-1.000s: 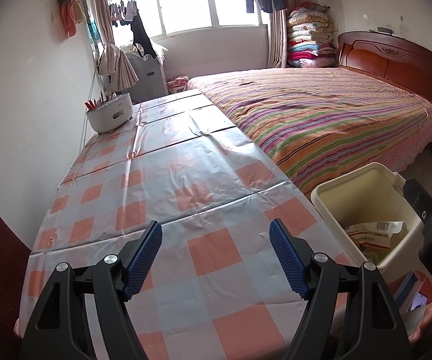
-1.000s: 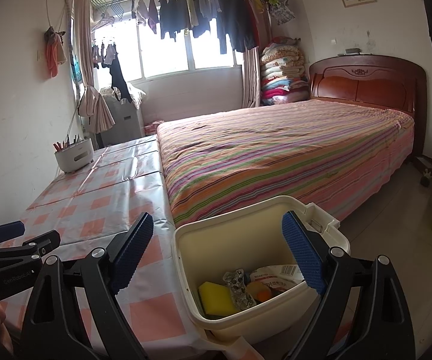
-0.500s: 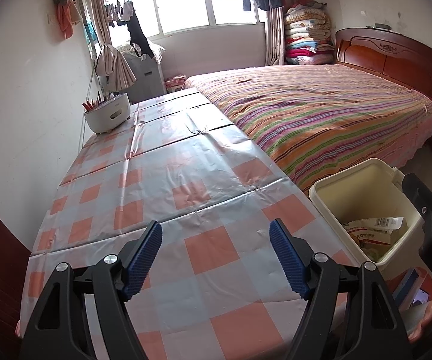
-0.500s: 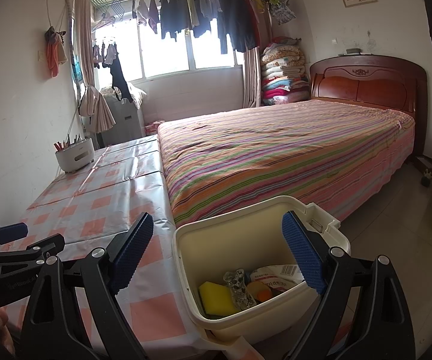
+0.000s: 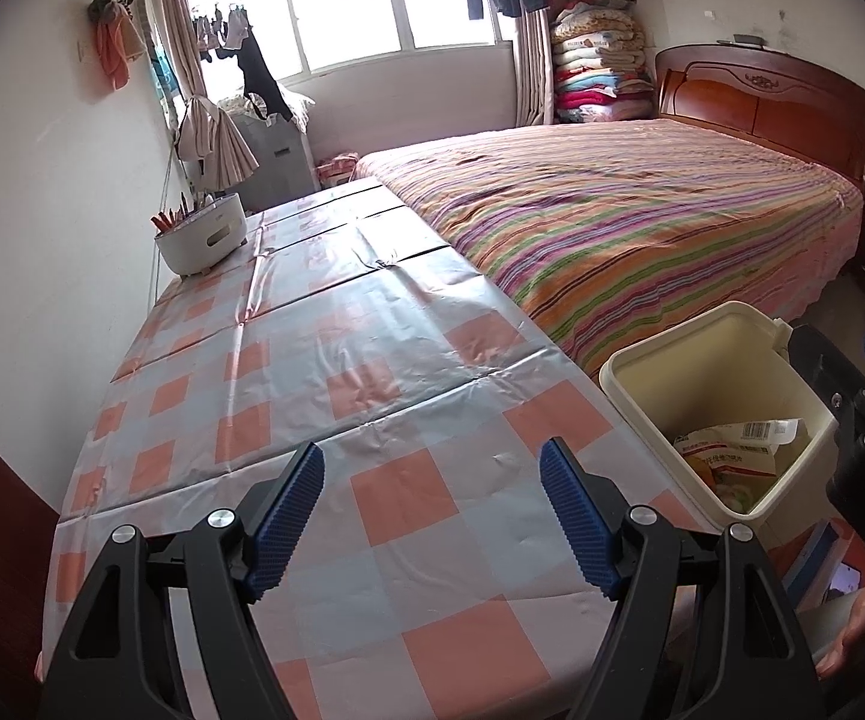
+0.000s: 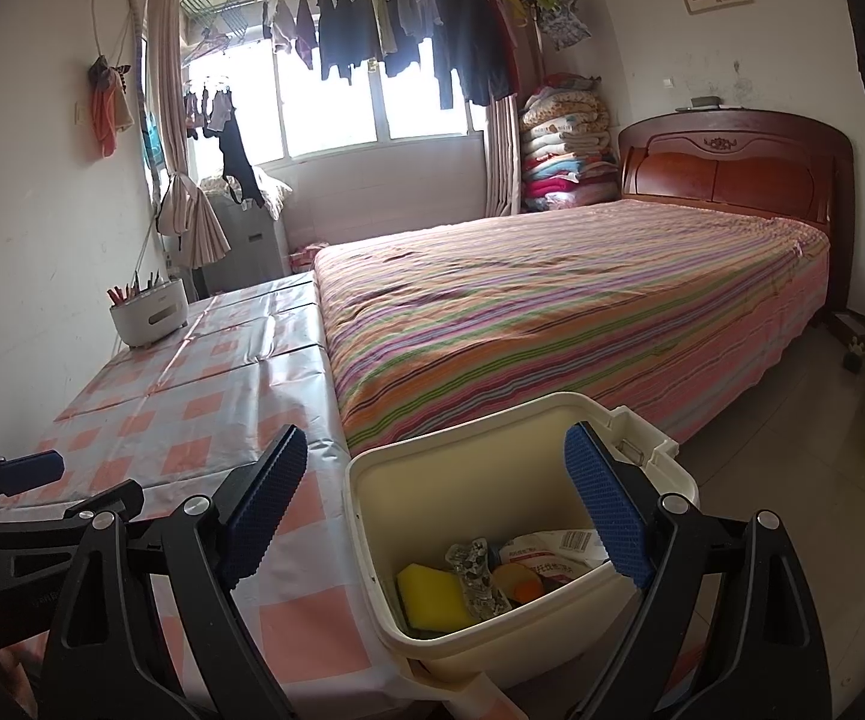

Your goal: Collect trash

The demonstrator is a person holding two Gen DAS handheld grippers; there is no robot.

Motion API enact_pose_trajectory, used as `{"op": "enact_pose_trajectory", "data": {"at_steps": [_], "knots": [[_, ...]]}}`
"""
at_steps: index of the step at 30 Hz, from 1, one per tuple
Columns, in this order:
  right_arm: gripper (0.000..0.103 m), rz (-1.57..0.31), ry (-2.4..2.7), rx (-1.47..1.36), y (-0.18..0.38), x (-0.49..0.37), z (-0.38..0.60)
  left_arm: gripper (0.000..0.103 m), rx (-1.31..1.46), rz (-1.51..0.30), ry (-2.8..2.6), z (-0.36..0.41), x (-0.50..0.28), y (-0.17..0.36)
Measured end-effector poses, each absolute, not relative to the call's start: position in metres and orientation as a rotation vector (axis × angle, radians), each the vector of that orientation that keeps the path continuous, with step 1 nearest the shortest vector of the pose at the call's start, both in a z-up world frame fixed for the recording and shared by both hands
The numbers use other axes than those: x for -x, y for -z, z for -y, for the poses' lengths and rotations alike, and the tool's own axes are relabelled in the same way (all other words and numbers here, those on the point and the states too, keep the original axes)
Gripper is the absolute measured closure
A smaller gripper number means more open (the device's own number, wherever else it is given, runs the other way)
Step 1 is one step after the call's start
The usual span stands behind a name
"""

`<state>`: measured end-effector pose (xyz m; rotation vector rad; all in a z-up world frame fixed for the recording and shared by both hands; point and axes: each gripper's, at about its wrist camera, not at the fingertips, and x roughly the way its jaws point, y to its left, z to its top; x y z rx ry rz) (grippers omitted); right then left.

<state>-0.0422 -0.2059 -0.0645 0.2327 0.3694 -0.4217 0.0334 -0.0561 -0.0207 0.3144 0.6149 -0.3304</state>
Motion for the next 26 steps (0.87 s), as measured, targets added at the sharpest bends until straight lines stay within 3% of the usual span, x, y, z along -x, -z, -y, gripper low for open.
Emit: {"op": "enact_pose_trajectory", "data": {"at_steps": [26], "knots": [[0.016, -0.392, 0.395, -0.249, 0.068, 0.033, 0.209, 0.03, -0.306, -0.615, 0.35, 0.058, -0.036, 0.019]]}}
